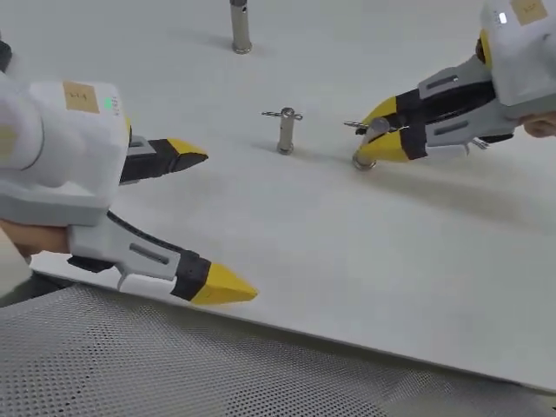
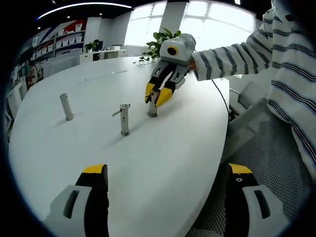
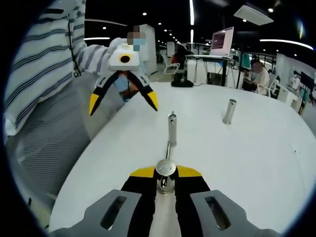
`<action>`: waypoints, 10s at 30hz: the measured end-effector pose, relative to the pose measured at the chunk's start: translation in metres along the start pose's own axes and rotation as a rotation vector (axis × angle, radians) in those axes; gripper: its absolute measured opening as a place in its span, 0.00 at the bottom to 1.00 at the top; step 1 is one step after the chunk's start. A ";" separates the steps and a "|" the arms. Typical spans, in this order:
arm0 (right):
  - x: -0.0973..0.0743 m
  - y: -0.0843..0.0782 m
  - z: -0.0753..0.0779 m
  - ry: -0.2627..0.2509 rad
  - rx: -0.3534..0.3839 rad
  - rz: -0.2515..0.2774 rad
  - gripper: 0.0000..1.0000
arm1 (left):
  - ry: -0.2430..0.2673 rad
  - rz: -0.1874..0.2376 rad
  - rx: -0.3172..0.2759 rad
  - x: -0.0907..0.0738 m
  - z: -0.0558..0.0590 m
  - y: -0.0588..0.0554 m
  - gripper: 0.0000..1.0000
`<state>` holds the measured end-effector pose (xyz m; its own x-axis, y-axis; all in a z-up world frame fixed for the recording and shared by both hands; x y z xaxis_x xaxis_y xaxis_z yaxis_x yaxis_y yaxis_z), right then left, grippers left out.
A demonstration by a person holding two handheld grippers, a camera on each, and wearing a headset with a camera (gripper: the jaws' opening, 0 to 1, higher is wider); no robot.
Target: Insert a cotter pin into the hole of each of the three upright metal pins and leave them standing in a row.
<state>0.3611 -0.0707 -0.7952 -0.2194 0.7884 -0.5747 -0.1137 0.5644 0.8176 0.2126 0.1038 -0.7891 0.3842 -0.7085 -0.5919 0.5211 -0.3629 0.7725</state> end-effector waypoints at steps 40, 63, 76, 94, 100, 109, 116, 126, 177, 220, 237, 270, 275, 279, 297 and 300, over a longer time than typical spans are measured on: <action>-0.007 0.021 -0.019 -0.063 0.153 0.049 0.48 | 0.116 0.090 -0.005 -0.018 -0.013 0.012 0.99; -0.036 0.050 -0.068 -0.269 0.380 0.245 0.66 | 0.243 0.193 0.025 -0.046 -0.090 0.051 0.97; -0.048 0.050 -0.094 -0.407 0.470 0.288 0.73 | 0.332 0.213 0.050 -0.033 -0.139 0.068 0.76; -0.066 0.024 -0.130 -0.585 0.599 0.286 0.76 | 0.347 0.206 0.013 0.015 -0.182 0.081 0.45; -0.067 0.025 -0.133 -0.615 0.616 0.291 0.77 | 0.327 0.209 0.009 0.024 -0.189 0.085 0.31; -0.074 0.026 -0.137 -0.665 0.635 0.309 0.77 | 0.366 0.117 0.044 0.044 -0.205 0.083 0.30; -0.079 0.025 -0.138 -0.686 0.643 0.317 0.78 | 0.371 0.127 0.040 0.054 -0.210 0.092 0.23; -0.079 0.022 -0.141 -0.695 0.658 0.306 0.83 | 0.405 0.076 0.017 0.057 -0.223 0.093 0.14; -0.056 0.010 -0.159 -0.682 0.678 0.241 0.94 | 0.481 0.092 -0.040 -0.022 -0.174 0.131 0.11; -0.090 -0.016 -0.142 -0.682 0.568 0.171 0.93 | 0.493 0.077 -0.306 -0.024 -0.011 0.068 0.11; -0.091 -0.031 -0.129 -0.641 0.530 0.121 0.92 | 0.540 -0.070 -0.226 0.026 0.002 0.041 0.11; -0.097 -0.052 -0.041 -0.694 0.480 -0.002 0.61 | 0.533 -0.008 -0.302 0.046 0.012 0.026 0.12; -0.094 -0.062 -0.021 -0.654 0.456 -0.073 0.48 | 0.533 -0.015 -0.308 0.046 0.013 0.026 0.12; -0.090 -0.070 -0.012 -0.634 0.435 -0.135 0.43 | 0.537 -0.020 -0.297 0.046 0.014 0.026 0.12; -0.077 -0.078 0.006 -0.514 0.378 -0.336 0.21 | 0.531 -0.060 -0.168 0.046 0.020 0.025 0.12; -0.076 -0.076 0.009 -0.499 0.358 -0.375 0.15 | 0.532 -0.062 -0.166 0.046 0.021 0.026 0.12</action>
<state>0.3952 -0.1715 -0.8139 0.2507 0.4953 -0.8318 0.2487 0.7974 0.5497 0.2277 0.0495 -0.7915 0.6580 -0.2701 -0.7030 0.6516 -0.2638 0.7112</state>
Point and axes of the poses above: the centre of the closed fingertips' face, and the gripper's own axes: x roughly forward along the fingers, z roughly to its right, y roughly out of its top, the point moved 6 cm from there along -x, roughly backward along the fingers
